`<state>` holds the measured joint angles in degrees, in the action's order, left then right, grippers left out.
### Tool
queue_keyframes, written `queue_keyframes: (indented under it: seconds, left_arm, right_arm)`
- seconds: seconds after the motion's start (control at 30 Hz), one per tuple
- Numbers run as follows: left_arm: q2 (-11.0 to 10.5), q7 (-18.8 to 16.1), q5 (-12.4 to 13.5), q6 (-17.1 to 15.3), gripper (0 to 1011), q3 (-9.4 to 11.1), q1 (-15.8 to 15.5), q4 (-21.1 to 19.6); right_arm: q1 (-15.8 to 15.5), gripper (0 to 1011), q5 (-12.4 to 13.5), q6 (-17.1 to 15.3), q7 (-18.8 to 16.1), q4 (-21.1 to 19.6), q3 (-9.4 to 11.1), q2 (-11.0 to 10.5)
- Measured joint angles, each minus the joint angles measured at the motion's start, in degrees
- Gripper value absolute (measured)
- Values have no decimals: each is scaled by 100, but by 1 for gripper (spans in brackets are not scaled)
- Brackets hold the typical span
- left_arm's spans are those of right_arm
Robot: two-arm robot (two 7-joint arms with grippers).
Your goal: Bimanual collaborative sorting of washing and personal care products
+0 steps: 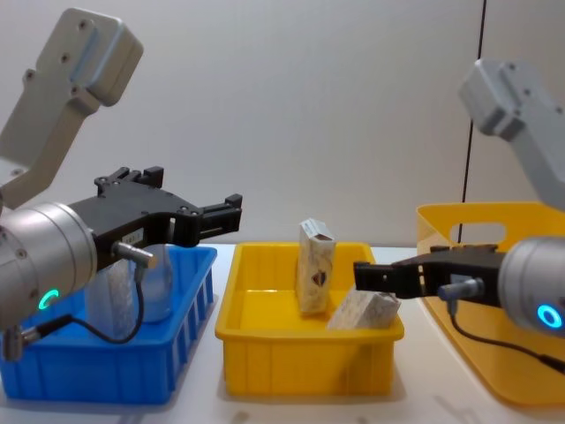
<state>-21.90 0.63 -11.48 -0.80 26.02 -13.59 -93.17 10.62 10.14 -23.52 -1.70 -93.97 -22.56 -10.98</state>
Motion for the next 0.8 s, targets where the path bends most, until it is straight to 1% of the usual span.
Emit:
queue_keyframes:
  seconds: [0.17,0.33,0.37,0.5,0.6,0.8]
  left_arm:
    - [0,0,0,0,1001,0,0,0]
    - [0,0,0,0,1001,0,0,0]
    - [0,0,0,0,1001,0,0,0]
    - [0,0,0,0,1001,0,0,0]
    - [0,0,0,0,1001,0,0,0]
    - [0,0,0,0,1001,0,0,0]
  right_arm:
    - [229,1004,-33,-258,108,307,-19,225]
    - [401,1004,-54,-423,201,565,-16,400]
    - [460,1004,-60,-473,229,642,-11,461]
    - [542,1004,-68,-532,271,797,4,546]
    - [652,1004,-74,-584,314,979,24,659]
    - [792,1004,-84,-612,343,1230,48,793]
